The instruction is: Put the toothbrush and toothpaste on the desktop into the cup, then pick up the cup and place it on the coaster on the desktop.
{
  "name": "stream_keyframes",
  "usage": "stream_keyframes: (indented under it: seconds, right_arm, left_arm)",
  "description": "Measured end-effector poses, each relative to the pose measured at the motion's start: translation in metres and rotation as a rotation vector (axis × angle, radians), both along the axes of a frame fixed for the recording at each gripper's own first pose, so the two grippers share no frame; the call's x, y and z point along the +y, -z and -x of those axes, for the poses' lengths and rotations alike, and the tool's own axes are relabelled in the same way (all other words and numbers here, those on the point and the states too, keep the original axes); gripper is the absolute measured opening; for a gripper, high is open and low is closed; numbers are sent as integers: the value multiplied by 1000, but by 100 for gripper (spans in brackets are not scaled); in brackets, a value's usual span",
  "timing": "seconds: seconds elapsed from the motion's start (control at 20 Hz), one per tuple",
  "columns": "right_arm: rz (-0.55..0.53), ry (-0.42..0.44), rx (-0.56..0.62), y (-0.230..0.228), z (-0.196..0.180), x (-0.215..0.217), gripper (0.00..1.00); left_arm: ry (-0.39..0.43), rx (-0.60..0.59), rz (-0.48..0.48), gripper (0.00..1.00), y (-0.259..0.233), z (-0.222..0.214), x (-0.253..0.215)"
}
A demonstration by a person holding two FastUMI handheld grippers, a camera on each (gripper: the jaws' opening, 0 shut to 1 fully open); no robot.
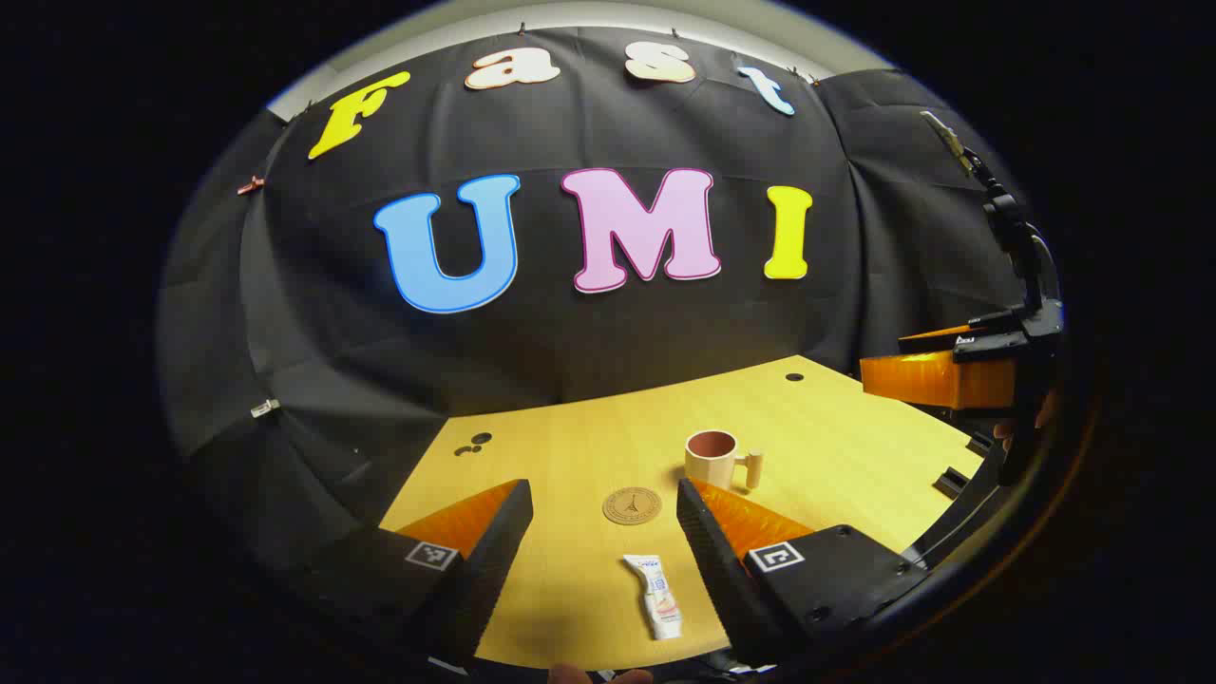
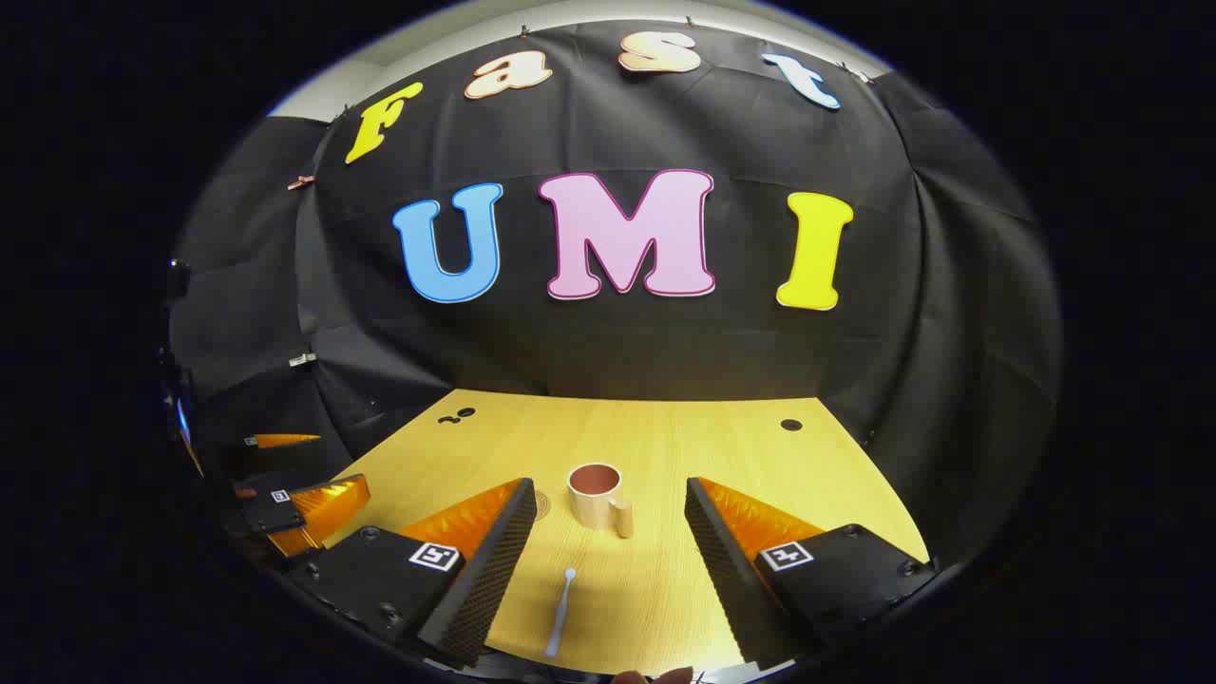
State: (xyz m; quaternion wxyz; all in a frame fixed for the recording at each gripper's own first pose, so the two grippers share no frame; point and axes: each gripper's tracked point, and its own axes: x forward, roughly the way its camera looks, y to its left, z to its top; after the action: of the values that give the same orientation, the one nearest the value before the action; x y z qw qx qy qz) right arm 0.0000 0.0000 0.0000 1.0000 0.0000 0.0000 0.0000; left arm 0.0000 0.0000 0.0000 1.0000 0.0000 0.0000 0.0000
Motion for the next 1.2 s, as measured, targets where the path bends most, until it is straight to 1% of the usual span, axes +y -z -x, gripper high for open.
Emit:
stream_keyframes:
  seconds: [0.25,0.55,0.75,0.95,1.15,1.2]
  right_arm:
    - [-1,-1,17,6,1,-10,97]
    - [7,-8,41,14,-1,-15,98]
    - [3,-15,61,22,-5,-17,98]
    - [4,-20,81,29,-8,-19,98]
    - [-5,-17,117,40,-11,-26,98]
    - [-8,-13,123,42,-12,-29,98]
  left_arm:
    - [-5,6,-2,95,-1,-6,-8]
    - [-22,41,6,95,8,-10,-13]
    - [-19,61,-1,95,14,-14,-17]
    - [-22,104,-5,95,29,-20,-21]
    - [-31,173,-25,95,61,-31,-24]
    - [-30,187,-27,99,69,-32,-26]
